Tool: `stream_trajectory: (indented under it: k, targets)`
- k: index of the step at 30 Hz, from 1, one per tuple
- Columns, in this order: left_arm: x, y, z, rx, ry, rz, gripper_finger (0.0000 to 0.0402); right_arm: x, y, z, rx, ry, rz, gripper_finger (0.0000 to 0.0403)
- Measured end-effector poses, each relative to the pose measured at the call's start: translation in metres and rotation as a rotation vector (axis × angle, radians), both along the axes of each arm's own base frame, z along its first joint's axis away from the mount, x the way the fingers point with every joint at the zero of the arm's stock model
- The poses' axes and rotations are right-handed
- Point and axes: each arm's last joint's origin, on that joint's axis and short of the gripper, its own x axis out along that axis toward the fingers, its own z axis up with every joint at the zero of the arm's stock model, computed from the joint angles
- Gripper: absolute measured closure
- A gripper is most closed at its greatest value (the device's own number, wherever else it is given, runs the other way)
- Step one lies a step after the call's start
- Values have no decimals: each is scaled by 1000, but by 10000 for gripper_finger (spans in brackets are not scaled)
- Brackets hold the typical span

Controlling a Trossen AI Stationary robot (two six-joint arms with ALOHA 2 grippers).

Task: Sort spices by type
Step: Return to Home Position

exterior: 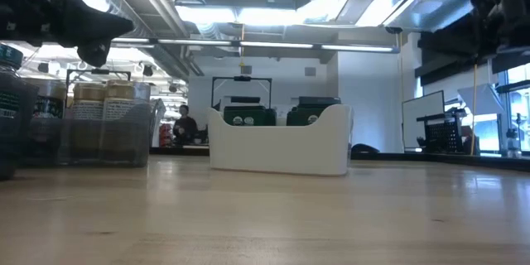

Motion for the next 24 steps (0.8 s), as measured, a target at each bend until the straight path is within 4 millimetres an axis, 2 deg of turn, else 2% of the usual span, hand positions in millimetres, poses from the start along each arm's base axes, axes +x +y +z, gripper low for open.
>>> stream_trajectory:
  k: [8, 15, 24]
  targets:
    - [0, 0, -1, 10, 10, 0, 396, 9, 2, -22, 10, -76, 5, 384]
    - [0, 0, -2, 11, 20, -1, 399, 11, 6, -22, -14, -80, 171, 384]
    - [0, 0, -3, 13, 34, 0, 391, 11, 6, -23, -24, -68, 171, 384]
